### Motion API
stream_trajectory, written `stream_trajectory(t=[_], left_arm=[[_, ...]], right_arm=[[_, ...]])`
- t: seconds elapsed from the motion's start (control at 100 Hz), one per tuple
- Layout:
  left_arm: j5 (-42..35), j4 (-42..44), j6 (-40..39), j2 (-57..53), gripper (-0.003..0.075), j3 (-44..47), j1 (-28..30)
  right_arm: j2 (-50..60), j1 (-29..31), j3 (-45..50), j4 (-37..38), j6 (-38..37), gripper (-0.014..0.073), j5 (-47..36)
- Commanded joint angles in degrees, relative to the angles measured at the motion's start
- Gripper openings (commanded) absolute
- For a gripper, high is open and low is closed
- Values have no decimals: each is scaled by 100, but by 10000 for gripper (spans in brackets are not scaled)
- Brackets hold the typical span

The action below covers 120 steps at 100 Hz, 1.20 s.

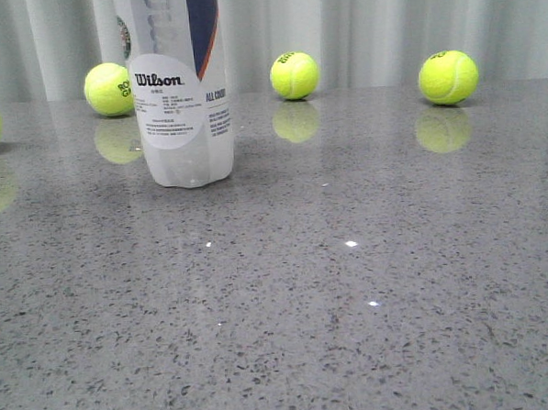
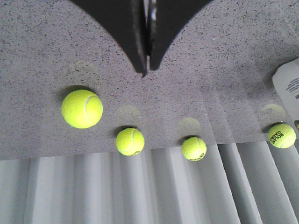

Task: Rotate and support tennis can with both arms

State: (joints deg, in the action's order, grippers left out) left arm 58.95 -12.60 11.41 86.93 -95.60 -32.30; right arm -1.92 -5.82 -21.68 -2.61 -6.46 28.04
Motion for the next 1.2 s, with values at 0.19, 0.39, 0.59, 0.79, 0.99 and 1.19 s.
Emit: stream_trajectory(t=[0.19, 0.39, 0.59, 0.79, 0.99, 1.19], left_arm=[[-719, -124, 31, -203, 477, -178, -8], [-1487, -124, 213, -547, 288, -17, -20], [-2956, -124, 213, -1324, -20, 1104, -20], [-3607, -124, 213, -2146, -21, 2281, -20], [-4274, -105, 213, -2883, -21, 3484, -20], [-4771, 127, 213, -3577, -21, 4615, -20]], right_arm=[[-69, 33, -123, -3, 32, -65, -469], [-69, 33, -123, -3, 32, -65, -469], [-69, 33, -123, -3, 32, -65, -469], [-69, 33, -123, -3, 32, -65, -469], [-69, 33, -123, -3, 32, -65, -469], [-69, 33, -123, -3, 32, -65, -469]])
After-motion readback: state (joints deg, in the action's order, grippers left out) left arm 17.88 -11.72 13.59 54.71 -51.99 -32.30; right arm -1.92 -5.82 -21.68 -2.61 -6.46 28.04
